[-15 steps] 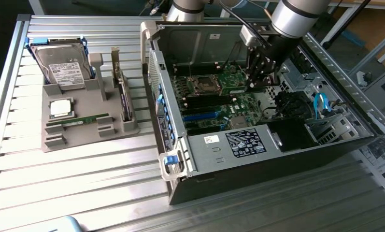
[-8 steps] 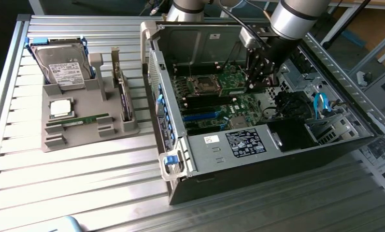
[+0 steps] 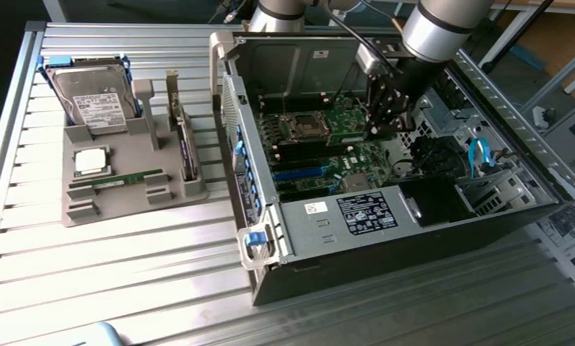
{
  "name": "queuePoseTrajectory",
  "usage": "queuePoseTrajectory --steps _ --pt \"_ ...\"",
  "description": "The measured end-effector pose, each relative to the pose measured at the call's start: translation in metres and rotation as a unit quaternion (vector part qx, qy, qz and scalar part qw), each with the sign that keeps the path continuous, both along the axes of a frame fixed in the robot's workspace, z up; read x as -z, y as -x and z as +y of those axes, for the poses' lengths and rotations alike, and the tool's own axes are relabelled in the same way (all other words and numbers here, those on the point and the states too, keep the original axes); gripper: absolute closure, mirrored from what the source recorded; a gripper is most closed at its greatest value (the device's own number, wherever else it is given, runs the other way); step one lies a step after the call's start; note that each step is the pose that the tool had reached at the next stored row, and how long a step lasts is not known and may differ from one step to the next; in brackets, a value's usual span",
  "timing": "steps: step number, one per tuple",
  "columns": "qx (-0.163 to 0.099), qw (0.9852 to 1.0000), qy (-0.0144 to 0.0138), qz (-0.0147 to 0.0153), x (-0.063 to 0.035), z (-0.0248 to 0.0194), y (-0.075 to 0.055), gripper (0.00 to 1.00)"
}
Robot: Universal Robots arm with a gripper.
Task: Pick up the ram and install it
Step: 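Insert the ram into the slot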
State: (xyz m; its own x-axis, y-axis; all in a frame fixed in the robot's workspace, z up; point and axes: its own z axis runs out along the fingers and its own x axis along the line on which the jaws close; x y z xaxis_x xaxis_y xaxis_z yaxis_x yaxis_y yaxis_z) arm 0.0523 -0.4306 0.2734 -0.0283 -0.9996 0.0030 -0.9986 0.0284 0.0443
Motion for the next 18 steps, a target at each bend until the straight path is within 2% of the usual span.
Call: queuePoseTrajectory --steps 18 --pt "0.0 1.0 0.0 0.0 0.0091 0.0 0.0 0.87"
